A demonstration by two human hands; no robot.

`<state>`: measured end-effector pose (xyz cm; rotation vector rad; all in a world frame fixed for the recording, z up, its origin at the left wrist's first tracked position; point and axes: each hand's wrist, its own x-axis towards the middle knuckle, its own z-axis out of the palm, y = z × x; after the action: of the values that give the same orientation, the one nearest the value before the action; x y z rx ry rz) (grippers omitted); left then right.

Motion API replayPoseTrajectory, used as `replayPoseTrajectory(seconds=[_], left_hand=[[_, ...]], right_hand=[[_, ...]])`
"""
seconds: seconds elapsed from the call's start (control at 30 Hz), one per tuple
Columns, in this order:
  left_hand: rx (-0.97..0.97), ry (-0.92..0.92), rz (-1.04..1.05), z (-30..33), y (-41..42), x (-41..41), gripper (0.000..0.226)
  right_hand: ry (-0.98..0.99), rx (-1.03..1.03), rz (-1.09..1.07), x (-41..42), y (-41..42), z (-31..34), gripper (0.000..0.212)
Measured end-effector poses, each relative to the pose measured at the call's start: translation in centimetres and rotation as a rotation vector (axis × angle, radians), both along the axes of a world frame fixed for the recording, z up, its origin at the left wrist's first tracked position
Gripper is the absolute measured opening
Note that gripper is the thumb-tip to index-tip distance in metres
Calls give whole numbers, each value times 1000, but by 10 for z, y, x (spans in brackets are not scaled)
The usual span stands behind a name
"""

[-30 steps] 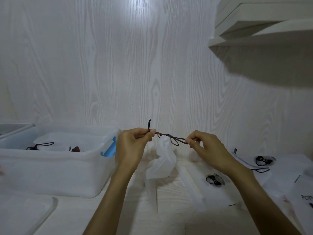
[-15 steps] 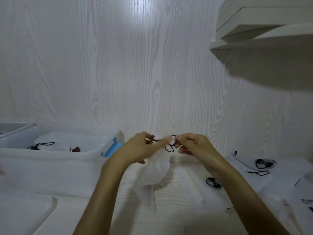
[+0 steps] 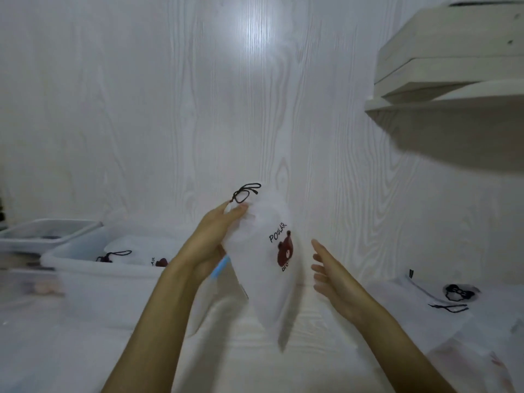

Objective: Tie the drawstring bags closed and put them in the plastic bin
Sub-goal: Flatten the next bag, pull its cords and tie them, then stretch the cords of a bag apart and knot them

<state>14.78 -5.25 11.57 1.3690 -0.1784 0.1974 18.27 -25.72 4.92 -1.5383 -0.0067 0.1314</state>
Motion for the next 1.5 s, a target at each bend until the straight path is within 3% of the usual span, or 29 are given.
replayPoseTrajectory(seconds=[0.07,0.2,0.3,0.4,0.47,0.57,0.63,0.77,0.9,1.0,1.07,1.17,1.23,1.27,1.37,1.43,1.5], left_hand=[[-78,-7,-32,12,12,-13,16],[-251,9,26,21,45,-32,17],[-334,23,113,29,78,-40,22],[-351,40,217,34,117,-42,27],[-177,60,417,32,145,-35,28],[55,78,710,19,180,-18,48],[170,68,834,5,194,-12,52],[612,117,1143,-16,199,-13,70],[898,-163,1341,-20,189,-18,68],[1101,-238,1191,-19,183,-13,41],[1190,-94,923,-21,182,-7,30],[1359,210,585,-27,185,-1,39],[1467,314,459,-29,185,1,39],[1491,358,408,-29,185,2,36],[1479,472,254,-26,184,6,33],[1499,459,240,-23,184,6,34],[1538,353,373,-16,181,4,36]], right_hand=[[79,146,87,-4,9,1,71],[202,529,442,-23,42,9,48],[79,567,515,-28,73,26,39],[-71,378,415,-26,105,52,27],[-143,184,282,-20,124,64,26],[-153,120,138,-8,147,67,37],[-232,-45,-9,-3,158,59,43],[-512,-269,-144,0,180,40,21],[-582,-316,-184,8,192,31,4],[-592,-274,-266,7,201,30,11],[-613,-338,-259,6,205,30,17],[-709,-827,-160,6,196,29,25],[-753,-1190,-21,12,185,30,32],[-689,-1266,95,16,182,32,36],[-439,-1259,413,25,176,41,32],[-525,-1210,440,29,173,43,34],[-636,-999,344,30,165,43,31]])
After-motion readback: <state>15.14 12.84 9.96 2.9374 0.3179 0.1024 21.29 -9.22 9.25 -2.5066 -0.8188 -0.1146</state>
